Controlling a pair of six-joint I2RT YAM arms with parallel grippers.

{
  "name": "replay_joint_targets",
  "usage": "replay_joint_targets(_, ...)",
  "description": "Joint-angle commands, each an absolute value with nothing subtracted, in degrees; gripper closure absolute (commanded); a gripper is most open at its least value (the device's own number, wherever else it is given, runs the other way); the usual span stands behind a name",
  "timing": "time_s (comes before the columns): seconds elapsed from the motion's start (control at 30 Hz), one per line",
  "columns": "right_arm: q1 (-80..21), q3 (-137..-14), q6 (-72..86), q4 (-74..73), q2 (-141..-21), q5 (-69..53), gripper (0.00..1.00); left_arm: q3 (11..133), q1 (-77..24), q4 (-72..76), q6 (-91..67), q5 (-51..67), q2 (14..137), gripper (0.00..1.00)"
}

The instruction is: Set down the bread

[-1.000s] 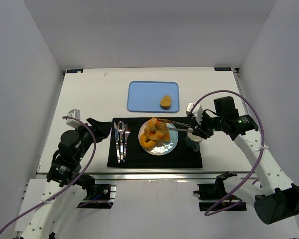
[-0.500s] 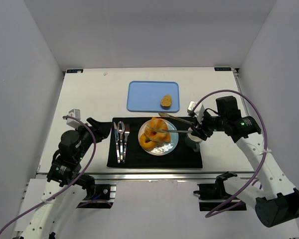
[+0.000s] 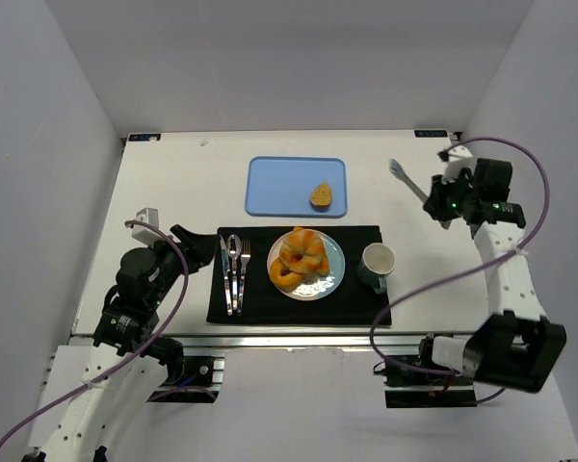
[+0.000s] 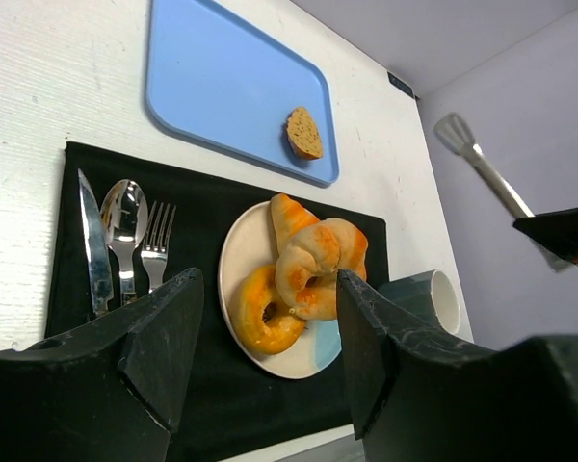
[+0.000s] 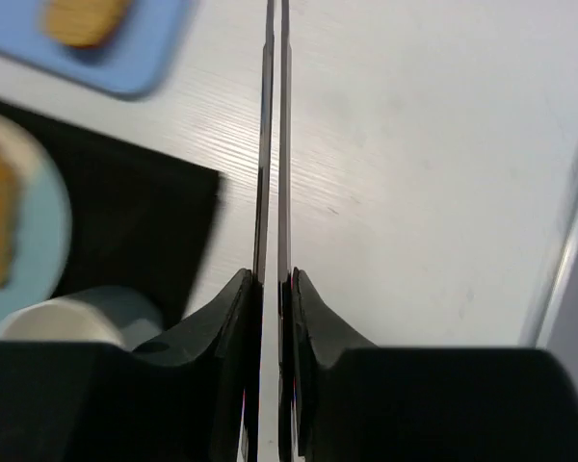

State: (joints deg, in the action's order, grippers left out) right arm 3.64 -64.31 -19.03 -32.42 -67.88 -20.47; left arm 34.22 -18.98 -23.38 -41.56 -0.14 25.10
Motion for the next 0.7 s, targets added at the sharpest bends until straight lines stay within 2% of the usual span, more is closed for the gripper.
replay_joint_targets(0.0,12.19,-60.92,-12.05,-25.41,-72.41,-15.65,0.89,34.37,-18.99,-20.57,-40.96,2.55,26.28,0.33)
replay_joint_targets(0.07,14.49,-56.02,-11.95,-20.34,-75.48,-13.90,0.89,33.75,-18.98,-18.81,-40.96,3.68,26.89,0.33)
replay_joint_targets(0.2,16.00,-48.62,-12.22,-12.14,-79.36,-10.29,0.76,32.96,-18.98,-15.47,-40.78,7.11,30.40,0.33)
replay_joint_targets(0.23,16.08,-47.39,-12.48,-11.17,-80.67,-9.59,0.67,32.78,-19.07,-14.34,-40.87,7.99,31.28,0.33)
replay_joint_targets(0.37,16.08,-44.56,-15.46,-10.28,-84.02,-10.11,0.51,32.17,-18.99,-11.43,-40.96,11.77,35.32,0.33)
replay_joint_targets(0.5,16.79,-42.54,-19.50,-12.21,-83.94,-10.72,0.29,31.99,-19.07,-8.71,-40.87,14.76,39.19,0.32)
replay_joint_targets(0.53,17.14,-42.71,-20.21,-13.26,-83.50,-11.59,0.18,31.91,-18.99,-8.27,-40.87,15.29,39.81,0.32)
replay_joint_targets(0.6,18.45,-44.46,-22.66,-17.11,-81.23,-12.83,0.11,32.25,-18.99,-7.39,-40.61,16.60,41.04,0.32)
replay_joint_targets(0.67,18.81,-46.57,-23.73,-20.02,-79.29,-13.18,0.11,32.69,-18.98,-7.21,-40.08,17.31,42.89,0.31)
